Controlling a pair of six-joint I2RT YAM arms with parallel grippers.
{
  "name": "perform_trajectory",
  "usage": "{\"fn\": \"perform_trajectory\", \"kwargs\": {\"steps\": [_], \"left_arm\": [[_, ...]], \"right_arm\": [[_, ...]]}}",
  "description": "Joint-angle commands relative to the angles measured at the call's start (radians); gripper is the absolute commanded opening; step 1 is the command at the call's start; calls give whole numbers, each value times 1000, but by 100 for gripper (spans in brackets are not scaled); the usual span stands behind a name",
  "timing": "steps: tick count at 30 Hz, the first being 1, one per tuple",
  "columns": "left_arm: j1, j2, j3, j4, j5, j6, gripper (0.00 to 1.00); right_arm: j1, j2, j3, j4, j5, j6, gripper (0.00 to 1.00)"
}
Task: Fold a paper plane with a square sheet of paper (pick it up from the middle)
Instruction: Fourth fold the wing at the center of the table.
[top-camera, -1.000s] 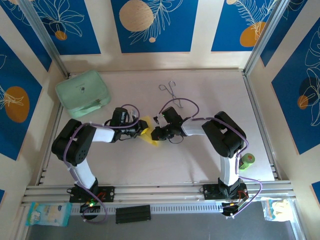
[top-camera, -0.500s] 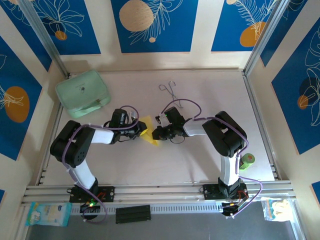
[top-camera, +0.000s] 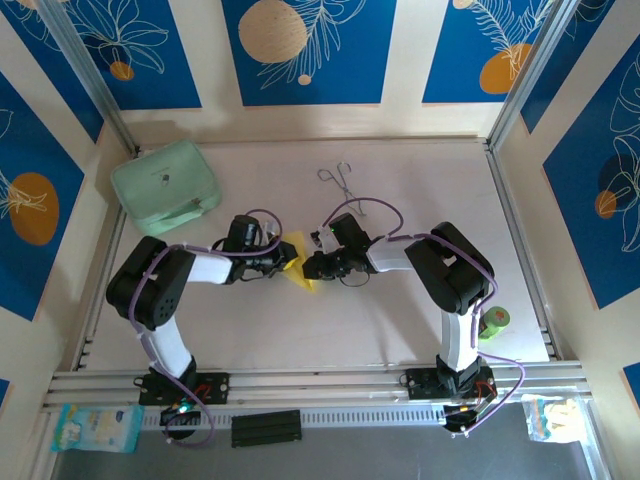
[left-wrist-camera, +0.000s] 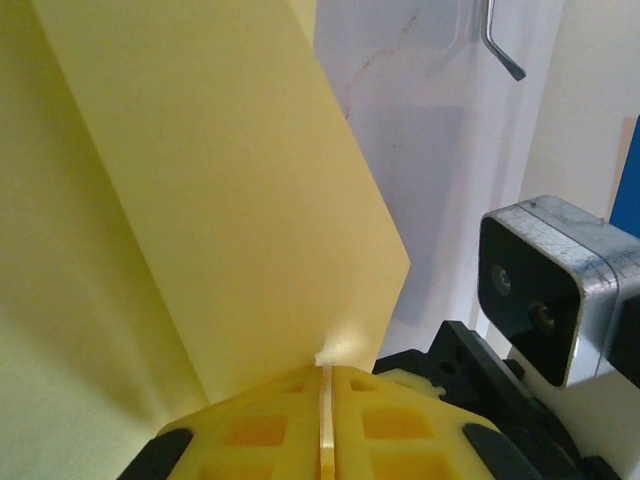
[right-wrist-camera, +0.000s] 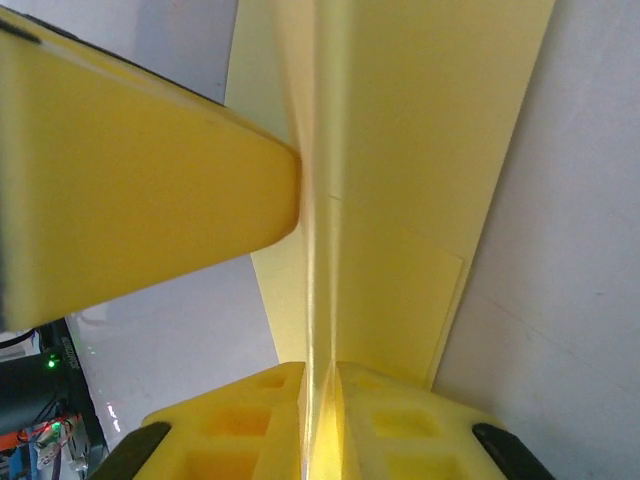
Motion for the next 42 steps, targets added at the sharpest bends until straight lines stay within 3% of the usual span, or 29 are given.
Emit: {"fn": "perform_trajectory", "kwargs": {"steps": [1,20,42], "left_arm": [[-9,18,30,-25,31,35,12],[7,-98,-20,-28,-38,37,14],[-7,71,65,43,52,30,12]], "right_arm": [[-11,24,-19,-29,10,9,18],[-34,41,-49,-4,-59,35,6],[-59,49,-49,-9,-96,26,7]]}}
